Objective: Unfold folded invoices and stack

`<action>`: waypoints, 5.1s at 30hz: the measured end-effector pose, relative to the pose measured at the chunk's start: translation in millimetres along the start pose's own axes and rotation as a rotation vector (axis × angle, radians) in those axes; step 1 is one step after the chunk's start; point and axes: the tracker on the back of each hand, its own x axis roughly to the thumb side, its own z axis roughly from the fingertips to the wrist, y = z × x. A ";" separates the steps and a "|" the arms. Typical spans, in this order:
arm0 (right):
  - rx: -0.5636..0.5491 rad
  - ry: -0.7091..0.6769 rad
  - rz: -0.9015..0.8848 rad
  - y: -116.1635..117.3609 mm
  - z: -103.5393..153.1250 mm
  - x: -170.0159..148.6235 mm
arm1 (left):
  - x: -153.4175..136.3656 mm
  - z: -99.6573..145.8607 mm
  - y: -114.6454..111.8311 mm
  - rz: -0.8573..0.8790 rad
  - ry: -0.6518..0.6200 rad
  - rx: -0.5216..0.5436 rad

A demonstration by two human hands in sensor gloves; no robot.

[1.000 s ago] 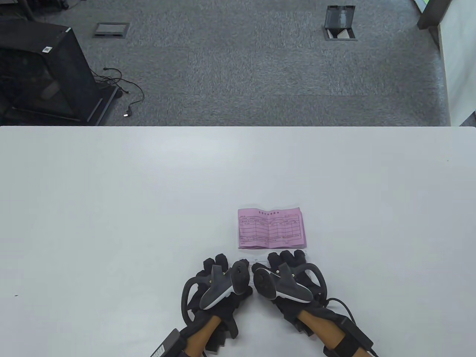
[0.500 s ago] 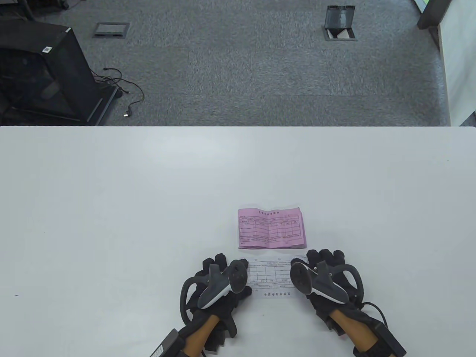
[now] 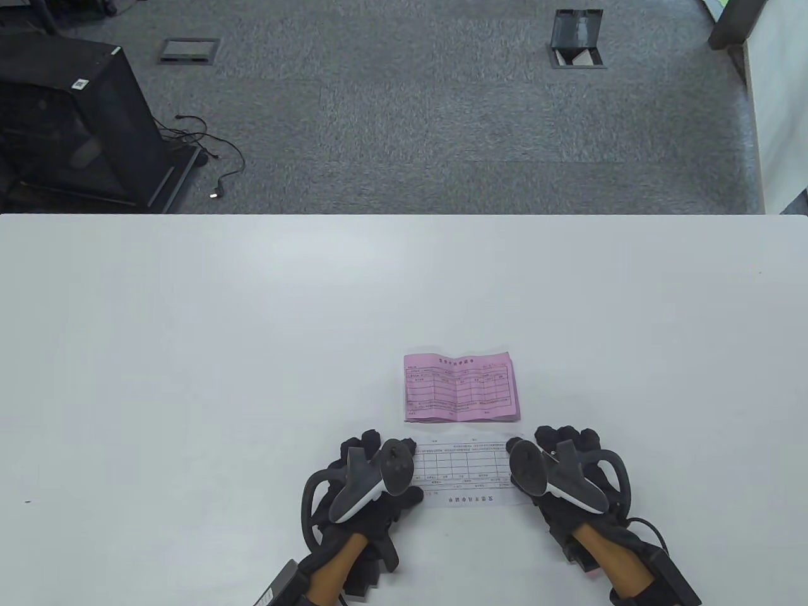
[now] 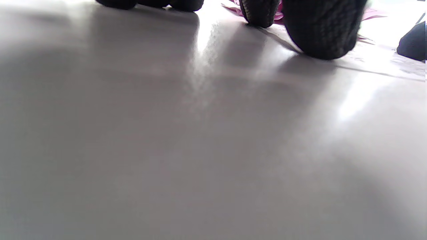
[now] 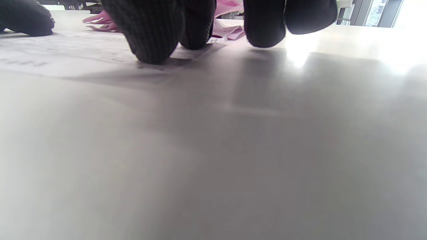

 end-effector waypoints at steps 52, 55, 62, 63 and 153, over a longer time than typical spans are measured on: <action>-0.036 -0.092 0.072 -6.2 -9.9 58.8 | 0.3 0.0 -1.2 0.000 -0.002 0.003; -0.031 -0.061 0.070 -5.1 -8.7 45.3 | 0.3 0.0 -1.2 0.000 -0.002 0.003; -0.023 -0.006 0.076 -2.9 -5.2 17.7 | 0.3 0.0 -1.2 0.000 -0.002 0.003; -0.022 0.000 0.074 -2.5 -4.7 14.5 | 0.3 0.0 -1.2 0.000 -0.002 0.003; -0.471 -0.477 -0.925 -98.9 63.3 4.2 | -38.4 14.4 30.0 0.847 -0.337 0.035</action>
